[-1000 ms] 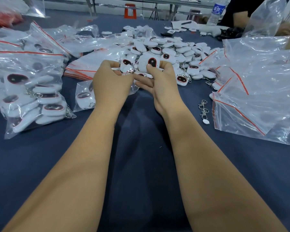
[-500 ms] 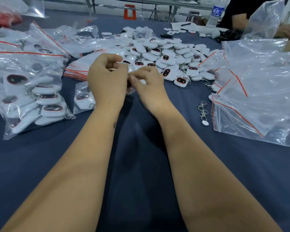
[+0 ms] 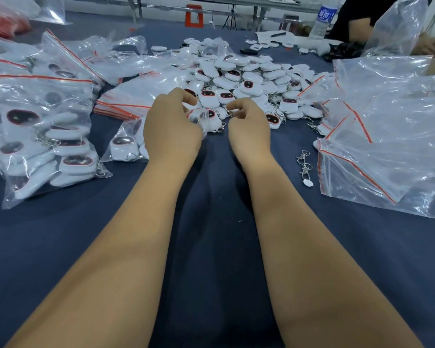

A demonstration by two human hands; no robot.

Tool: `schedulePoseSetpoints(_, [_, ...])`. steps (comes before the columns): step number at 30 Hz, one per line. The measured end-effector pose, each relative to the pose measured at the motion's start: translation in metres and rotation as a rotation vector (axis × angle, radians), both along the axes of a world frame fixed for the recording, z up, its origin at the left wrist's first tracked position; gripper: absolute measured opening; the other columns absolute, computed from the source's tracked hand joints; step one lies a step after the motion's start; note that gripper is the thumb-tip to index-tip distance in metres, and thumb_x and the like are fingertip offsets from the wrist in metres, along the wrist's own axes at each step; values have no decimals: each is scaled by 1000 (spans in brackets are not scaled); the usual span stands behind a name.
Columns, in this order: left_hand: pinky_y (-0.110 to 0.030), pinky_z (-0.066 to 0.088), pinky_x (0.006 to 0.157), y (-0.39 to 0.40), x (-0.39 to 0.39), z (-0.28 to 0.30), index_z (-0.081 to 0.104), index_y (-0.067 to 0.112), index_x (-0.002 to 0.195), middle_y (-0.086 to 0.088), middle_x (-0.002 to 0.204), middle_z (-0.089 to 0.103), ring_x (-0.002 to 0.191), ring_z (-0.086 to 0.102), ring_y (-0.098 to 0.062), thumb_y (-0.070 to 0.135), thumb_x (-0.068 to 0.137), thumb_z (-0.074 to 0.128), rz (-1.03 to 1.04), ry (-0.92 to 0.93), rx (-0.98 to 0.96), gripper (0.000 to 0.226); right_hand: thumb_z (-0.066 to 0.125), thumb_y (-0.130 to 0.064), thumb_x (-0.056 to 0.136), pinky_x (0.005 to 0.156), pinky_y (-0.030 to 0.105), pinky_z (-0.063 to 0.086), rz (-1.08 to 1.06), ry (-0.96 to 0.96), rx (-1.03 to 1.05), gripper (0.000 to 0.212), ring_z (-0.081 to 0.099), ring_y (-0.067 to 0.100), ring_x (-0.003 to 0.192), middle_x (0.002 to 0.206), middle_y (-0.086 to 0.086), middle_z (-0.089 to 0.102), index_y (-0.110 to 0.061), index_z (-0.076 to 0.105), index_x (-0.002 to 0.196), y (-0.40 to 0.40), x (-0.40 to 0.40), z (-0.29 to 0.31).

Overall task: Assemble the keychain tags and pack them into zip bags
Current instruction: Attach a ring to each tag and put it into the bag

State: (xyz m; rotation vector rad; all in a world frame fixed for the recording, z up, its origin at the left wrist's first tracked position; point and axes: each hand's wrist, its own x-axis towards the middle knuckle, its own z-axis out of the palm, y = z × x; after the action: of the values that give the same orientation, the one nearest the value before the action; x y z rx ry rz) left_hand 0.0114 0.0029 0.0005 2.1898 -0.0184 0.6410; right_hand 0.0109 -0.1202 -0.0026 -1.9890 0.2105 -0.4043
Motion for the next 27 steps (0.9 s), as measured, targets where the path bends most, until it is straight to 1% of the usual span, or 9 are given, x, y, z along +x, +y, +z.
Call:
schedulePoseSetpoints(3, [-32, 37, 66, 6, 3, -3, 65, 20, 108, -10, 106, 62, 97, 56, -26, -5, 72, 53, 48, -20, 69, 46, 46, -22, 92, 105, 40, 34, 107, 96, -448, 50, 45, 28, 121, 128, 3, 56, -41, 49, 137, 3, 2, -3])
schedulePoseSetpoints(6, [-34, 34, 66, 12, 4, -6, 66, 18, 107, -13, 107, 61, 103, 55, -31, -3, 75, 52, 97, -25, 115, 40, 48, -40, 95, 99, 37, 26, 129, 104, -688, 44, 37, 29, 127, 135, 2, 51, -41, 47, 140, 6, 3, -7])
schedulePoseSetpoints(10, [-33, 29, 66, 10, 4, -5, 64, 19, 104, -8, 101, 58, 104, 53, -31, 0, 74, 49, 113, -35, 117, 39, 61, -32, 89, 93, 33, 31, 84, 24, -568, 30, 46, 24, 119, 123, -5, 60, -32, 60, 119, 4, 3, -8])
schedulePoseSetpoints(14, [-30, 31, 66, 5, 2, -4, 65, 22, 85, -1, 95, 50, 96, 53, -27, 9, 77, 47, 48, -39, 33, 24, 63, -7, 82, 86, 27, 44, 117, -2, -286, 51, 55, 21, 108, 109, -2, 56, -18, 51, 131, 2, 2, -5])
schedulePoseSetpoints(18, [-28, 39, 76, 5, 4, -6, 65, 26, 68, 8, 105, 43, 105, 50, -16, 2, 76, 47, -22, -29, 15, 31, 59, -24, 90, 101, 35, 41, 130, 75, -419, 46, 47, 27, 122, 129, 10, 49, -15, 53, 135, 5, 4, -6])
schedulePoseSetpoints(21, [-30, 38, 80, 5, 7, -10, 75, 22, 78, 5, 114, 52, 115, 47, -19, 1, 80, 49, -84, -1, 179, 33, 50, -38, 97, 97, 35, 38, 59, 83, -609, 34, 43, 31, 120, 126, 11, 46, -14, 64, 118, 7, 5, -8])
schedulePoseSetpoints(23, [-33, 38, 82, 4, 9, -12, 78, 20, 89, -2, 119, 58, 116, 46, -27, 5, 83, 51, -95, 39, 321, 31, 47, -40, 99, 94, 36, 35, 33, 99, -709, 36, 42, 31, 120, 127, 11, 48, -14, 62, 119, 7, 7, -9])
schedulePoseSetpoints(25, [-34, 38, 81, 4, 9, -12, 78, 20, 95, -5, 118, 60, 113, 47, -31, 8, 83, 52, -75, 61, 394, 31, 54, -42, 96, 95, 38, 35, 39, 99, -672, 37, 43, 29, 120, 126, 8, 53, -13, 57, 119, 6, 7, -9])
schedulePoseSetpoints(27, [-35, 40, 79, 4, 9, -11, 78, 19, 96, -6, 114, 62, 110, 50, -32, 8, 82, 50, -65, 67, 373, 33, 63, -35, 90, 92, 37, 41, 67, 72, -458, 33, 49, 26, 113, 118, 5, 58, -15, 52, 113, 4, 6, -8])
